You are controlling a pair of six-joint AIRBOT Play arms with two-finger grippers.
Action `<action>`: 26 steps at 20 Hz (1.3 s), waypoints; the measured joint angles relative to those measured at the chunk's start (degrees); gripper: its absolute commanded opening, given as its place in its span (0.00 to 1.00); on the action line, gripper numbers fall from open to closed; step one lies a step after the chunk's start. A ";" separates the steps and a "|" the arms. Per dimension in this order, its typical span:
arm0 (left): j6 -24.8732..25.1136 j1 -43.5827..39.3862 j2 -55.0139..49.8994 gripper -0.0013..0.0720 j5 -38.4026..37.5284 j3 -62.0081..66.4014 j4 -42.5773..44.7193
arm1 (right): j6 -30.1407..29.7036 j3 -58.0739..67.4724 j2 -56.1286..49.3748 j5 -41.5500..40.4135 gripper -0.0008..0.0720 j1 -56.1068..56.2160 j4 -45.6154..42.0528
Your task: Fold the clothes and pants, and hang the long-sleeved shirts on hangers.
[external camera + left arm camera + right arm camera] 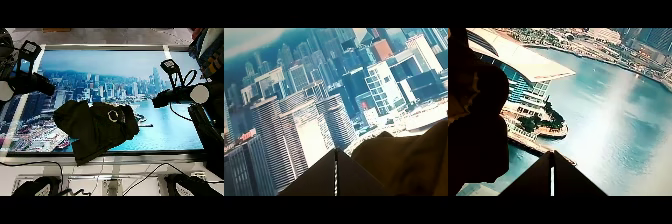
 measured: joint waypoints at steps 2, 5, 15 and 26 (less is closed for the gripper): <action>0.00 0.00 0.00 0.04 0.00 0.00 0.00 | 0.00 0.00 0.00 -0.11 0.06 0.00 0.00; 0.00 0.00 -0.07 0.04 0.00 0.00 -0.02 | 0.00 0.02 0.04 -0.94 0.06 0.00 0.59; -3.91 -0.13 0.11 0.04 -5.70 0.00 -2.36 | -7.19 -14.51 9.09 10.67 0.06 0.00 20.57; -11.10 0.24 10.93 0.44 -18.99 -10.14 -10.01 | -11.72 -36.52 11.13 -7.52 0.68 3.72 41.42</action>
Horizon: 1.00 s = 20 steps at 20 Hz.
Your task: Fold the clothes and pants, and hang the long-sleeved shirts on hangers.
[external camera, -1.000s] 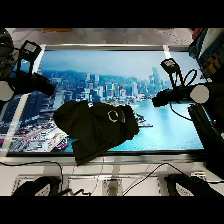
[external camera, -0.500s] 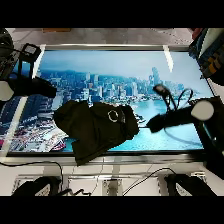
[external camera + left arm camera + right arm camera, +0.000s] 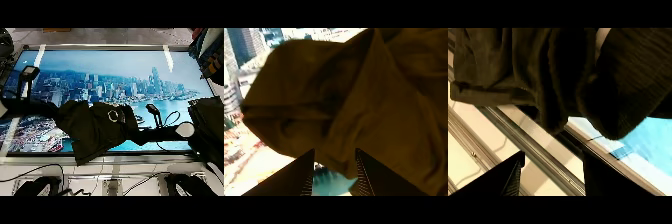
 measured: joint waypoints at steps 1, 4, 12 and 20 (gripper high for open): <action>-0.39 0.00 1.42 0.44 -0.26 -1.53 -0.28 | -0.02 -0.20 -1.64 -0.92 0.69 0.31 1.01; -1.36 0.00 4.13 0.44 -0.61 -4.68 -0.66 | -0.42 -0.22 -7.37 -0.55 0.69 0.85 4.46; -1.95 0.00 5.57 0.44 -0.35 -6.73 -0.94 | -1.88 3.93 -18.64 0.24 0.69 1.14 10.86; -2.99 0.00 5.64 0.43 -0.87 -8.41 -0.96 | -3.54 10.60 -24.09 2.86 0.67 1.14 10.73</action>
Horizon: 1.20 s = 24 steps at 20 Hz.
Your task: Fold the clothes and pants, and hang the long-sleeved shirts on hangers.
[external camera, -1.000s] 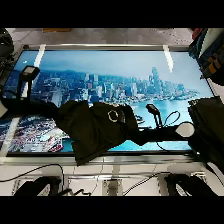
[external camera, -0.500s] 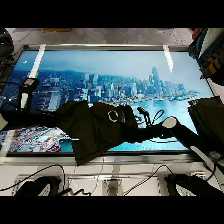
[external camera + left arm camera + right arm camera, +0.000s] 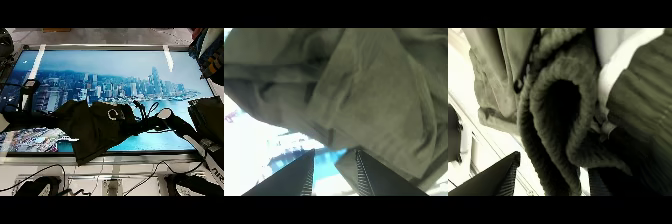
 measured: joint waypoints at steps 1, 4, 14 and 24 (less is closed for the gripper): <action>-0.90 0.00 0.02 0.43 -0.66 -0.79 -0.02 | -0.11 0.24 -0.22 0.87 0.62 0.02 -0.66; -3.48 0.00 0.44 0.43 -1.99 -4.72 -0.90 | -0.20 0.61 -0.57 2.86 0.44 0.02 -2.34; -5.18 0.00 2.58 0.96 6.43 -28.02 -20.96 | -0.22 0.85 -0.70 2.54 0.06 0.07 -3.61; 2.16 -4.66 0.42 0.88 17.33 -36.04 -36.24 | -0.20 0.85 -0.70 0.24 0.06 0.07 -3.65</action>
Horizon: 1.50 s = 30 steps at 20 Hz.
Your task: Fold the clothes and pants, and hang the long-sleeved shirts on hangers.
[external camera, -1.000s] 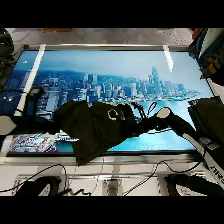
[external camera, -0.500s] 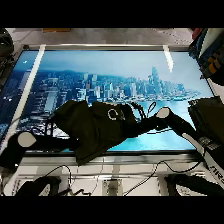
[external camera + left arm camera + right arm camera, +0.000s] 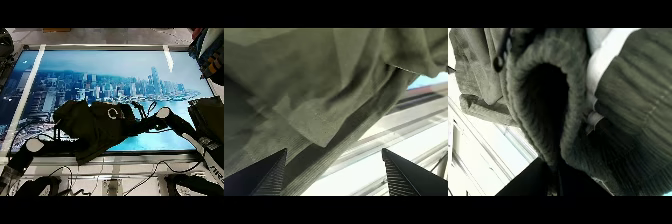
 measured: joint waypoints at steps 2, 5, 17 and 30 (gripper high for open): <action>0.20 -3.04 -1.97 0.88 2.14 -0.20 -0.66 | 0.02 0.00 0.00 -0.13 0.06 0.00 0.02; 0.39 -6.49 -5.49 0.88 4.79 -0.33 -1.03 | 0.07 0.00 0.00 -0.11 0.06 0.00 0.07; 1.60 -10.34 -10.71 0.76 15.39 -0.37 -3.08 | 0.24 0.00 0.00 0.26 0.06 0.00 0.46; 8.13 -13.16 -10.80 0.04 23.17 -0.37 -6.40 | 0.24 0.00 0.00 -1.66 0.06 0.00 0.42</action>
